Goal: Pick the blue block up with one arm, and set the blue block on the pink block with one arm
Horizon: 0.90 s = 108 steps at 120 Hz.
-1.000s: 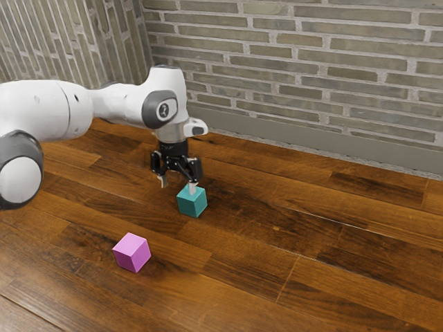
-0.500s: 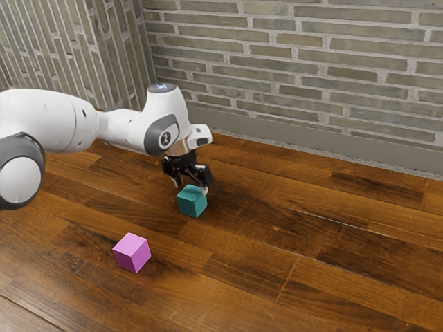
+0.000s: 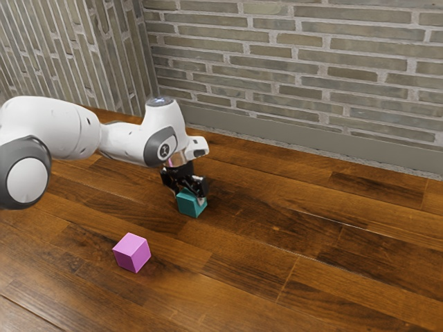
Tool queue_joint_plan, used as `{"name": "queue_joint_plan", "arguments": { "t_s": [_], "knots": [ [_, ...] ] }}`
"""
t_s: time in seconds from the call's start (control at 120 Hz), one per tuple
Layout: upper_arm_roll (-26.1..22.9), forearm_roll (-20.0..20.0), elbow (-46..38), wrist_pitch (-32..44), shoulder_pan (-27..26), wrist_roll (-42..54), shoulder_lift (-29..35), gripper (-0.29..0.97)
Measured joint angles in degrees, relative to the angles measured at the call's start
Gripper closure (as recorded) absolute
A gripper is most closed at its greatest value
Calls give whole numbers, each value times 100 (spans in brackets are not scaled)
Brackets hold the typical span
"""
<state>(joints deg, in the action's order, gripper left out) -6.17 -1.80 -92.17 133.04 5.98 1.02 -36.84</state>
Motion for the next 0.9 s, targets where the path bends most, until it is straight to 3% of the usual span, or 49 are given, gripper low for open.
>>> {"name": "queue_joint_plan", "arguments": {
  "t_s": [0.217, 0.4, 0.508, 0.7, 0.9],
  "knots": [
    [-28, 10, 105, 31, 1, -16, -43, 30],
    [21, -60, 123, -219, 0, -91, 159, 34],
    [31, -93, -175, -469, -6, -138, 770, 35],
    [3, -110, -1711, -289, -12, -206, 2268, 35],
    [-107, -84, -2985, 39, -23, -272, 3422, 35]
  ]
}}
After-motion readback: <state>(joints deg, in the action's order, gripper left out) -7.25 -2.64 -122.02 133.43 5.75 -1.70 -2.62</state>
